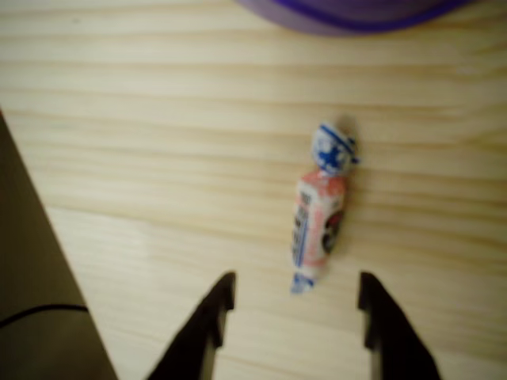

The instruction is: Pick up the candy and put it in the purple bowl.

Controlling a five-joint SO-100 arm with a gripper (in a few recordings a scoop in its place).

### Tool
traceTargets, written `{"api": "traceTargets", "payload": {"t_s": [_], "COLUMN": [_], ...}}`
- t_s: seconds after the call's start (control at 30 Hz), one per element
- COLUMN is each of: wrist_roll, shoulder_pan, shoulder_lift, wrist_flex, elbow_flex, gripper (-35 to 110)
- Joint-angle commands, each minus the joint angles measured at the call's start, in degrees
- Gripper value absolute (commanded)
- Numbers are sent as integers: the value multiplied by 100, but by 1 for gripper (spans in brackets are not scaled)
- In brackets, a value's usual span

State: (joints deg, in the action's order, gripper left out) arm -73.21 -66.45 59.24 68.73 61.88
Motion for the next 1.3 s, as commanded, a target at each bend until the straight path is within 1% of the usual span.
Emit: {"api": "traceTargets", "payload": {"t_s": [0.0, 0.57, 0.83, 1.27], "wrist_roll": [-53, -18, 35, -88], "shoulder_pan": [-53, 105, 167, 237], "shoulder_lift": [229, 0, -272, -439], "wrist_flex": [114, 35, 220, 272], "elbow_flex": [-448, -536, -844, -905], "gripper": [24, 25, 25, 18]}}
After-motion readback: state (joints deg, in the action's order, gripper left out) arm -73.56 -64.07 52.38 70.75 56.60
